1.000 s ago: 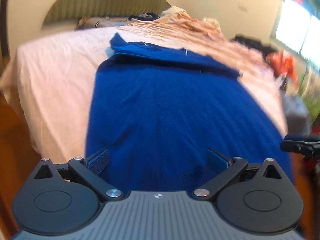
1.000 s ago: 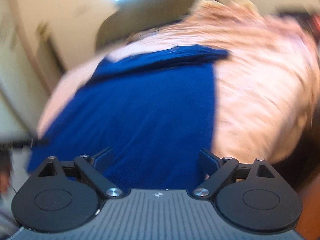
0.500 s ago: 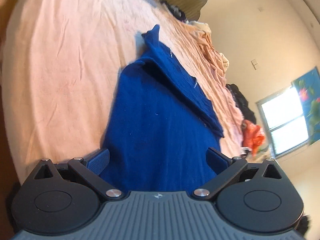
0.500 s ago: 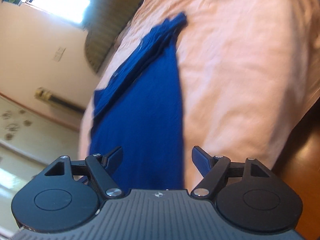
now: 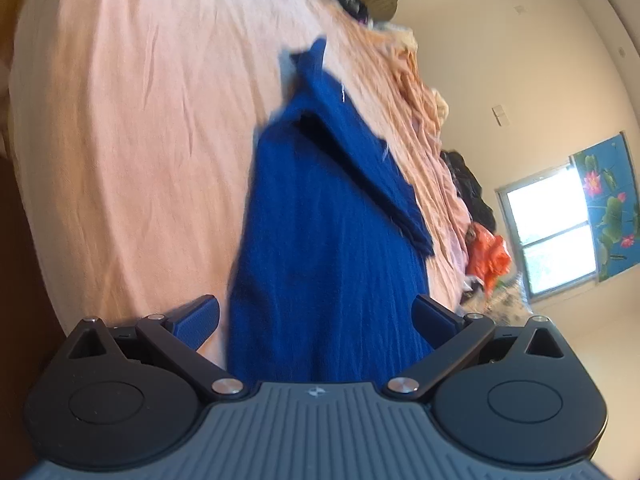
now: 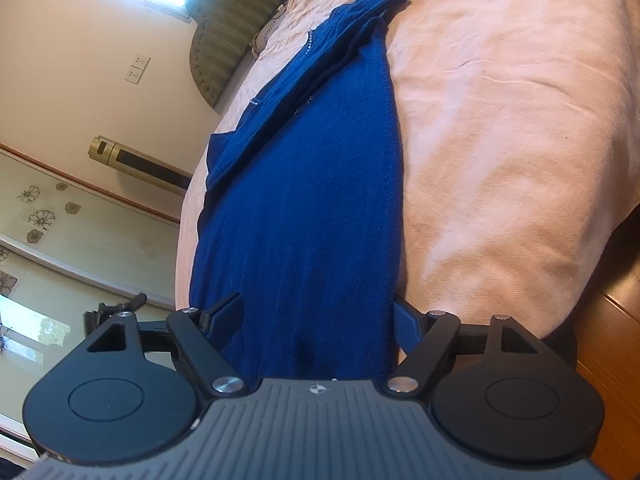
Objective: Fold small clothes
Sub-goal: 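Grasp the sweater hem with the left tool while the right tool grasps beside it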
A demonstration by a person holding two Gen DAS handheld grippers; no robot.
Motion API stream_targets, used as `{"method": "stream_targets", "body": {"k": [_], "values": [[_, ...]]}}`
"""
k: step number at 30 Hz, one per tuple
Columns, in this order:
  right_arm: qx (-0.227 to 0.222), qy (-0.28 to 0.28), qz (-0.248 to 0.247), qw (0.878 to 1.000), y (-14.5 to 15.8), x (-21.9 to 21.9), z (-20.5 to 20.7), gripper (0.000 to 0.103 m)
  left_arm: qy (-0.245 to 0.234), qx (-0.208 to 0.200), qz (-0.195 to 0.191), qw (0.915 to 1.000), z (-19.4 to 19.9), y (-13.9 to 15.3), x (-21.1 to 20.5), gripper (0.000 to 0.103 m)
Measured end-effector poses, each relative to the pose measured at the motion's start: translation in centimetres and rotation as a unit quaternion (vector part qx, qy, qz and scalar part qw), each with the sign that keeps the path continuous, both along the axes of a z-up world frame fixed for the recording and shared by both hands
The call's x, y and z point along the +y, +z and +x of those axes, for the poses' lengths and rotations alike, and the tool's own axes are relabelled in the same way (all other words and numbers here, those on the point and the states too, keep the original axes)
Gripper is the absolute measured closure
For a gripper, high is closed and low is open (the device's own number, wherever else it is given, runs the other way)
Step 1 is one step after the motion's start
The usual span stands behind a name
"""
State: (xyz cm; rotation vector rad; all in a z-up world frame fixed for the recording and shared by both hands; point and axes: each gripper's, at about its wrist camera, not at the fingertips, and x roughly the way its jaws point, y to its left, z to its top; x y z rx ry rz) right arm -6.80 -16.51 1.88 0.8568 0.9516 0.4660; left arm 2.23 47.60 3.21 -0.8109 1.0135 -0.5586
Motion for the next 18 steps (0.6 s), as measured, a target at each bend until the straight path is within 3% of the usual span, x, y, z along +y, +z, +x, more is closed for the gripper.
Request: {"method": "stream_targets", "body": {"k": [5,9,13,18], "values": [[0.006,0.015,0.011,1.000,-0.2,0.2,0.1,0.024,-0.009,0.008,-0.045,0.9989,-0.4,-0.9,0.0,0.000],[0.006,0.024,0.010,1.000,-0.2,0.7,-0.3,0.024,-0.068,0.031,-0.071,0.9947,-1.1,-1.3,-0.6,0.000],[0.015,0.044,0.031,0.998,-0.5,1.1,-0.7,0.023,-0.116,0.034,-0.061,0.9907,-2.7,-1.4,-1.7,0.000],[0.018,0.087,0.024,0.996,-0.2,2.6,-1.8,0.023,-0.130,0.039,-0.059,0.9889,-3.9,-1.2,-2.8,0.000]]}}
